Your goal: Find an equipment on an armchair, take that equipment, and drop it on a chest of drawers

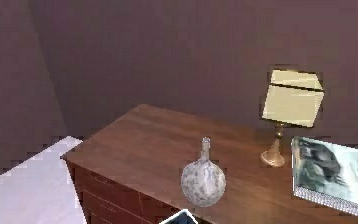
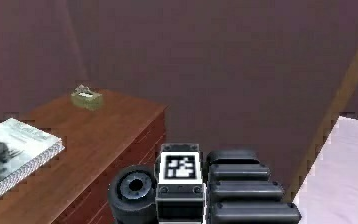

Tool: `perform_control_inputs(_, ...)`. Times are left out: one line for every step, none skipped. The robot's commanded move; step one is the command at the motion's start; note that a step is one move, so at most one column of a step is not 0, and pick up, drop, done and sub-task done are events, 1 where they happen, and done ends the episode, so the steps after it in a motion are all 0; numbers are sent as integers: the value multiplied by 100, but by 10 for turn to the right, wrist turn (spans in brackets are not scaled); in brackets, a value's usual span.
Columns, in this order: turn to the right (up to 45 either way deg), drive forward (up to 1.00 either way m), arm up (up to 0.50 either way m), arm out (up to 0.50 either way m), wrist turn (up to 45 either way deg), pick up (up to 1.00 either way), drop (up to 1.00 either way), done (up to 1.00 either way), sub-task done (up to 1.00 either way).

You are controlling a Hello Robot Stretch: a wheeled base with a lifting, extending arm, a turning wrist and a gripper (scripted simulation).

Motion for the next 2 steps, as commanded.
perform_control_inputs(450, 0, 0, 0, 0, 0, 0, 0, 0)
perform_control_inputs(150, 0, 0, 0, 0, 0, 0, 0, 0)
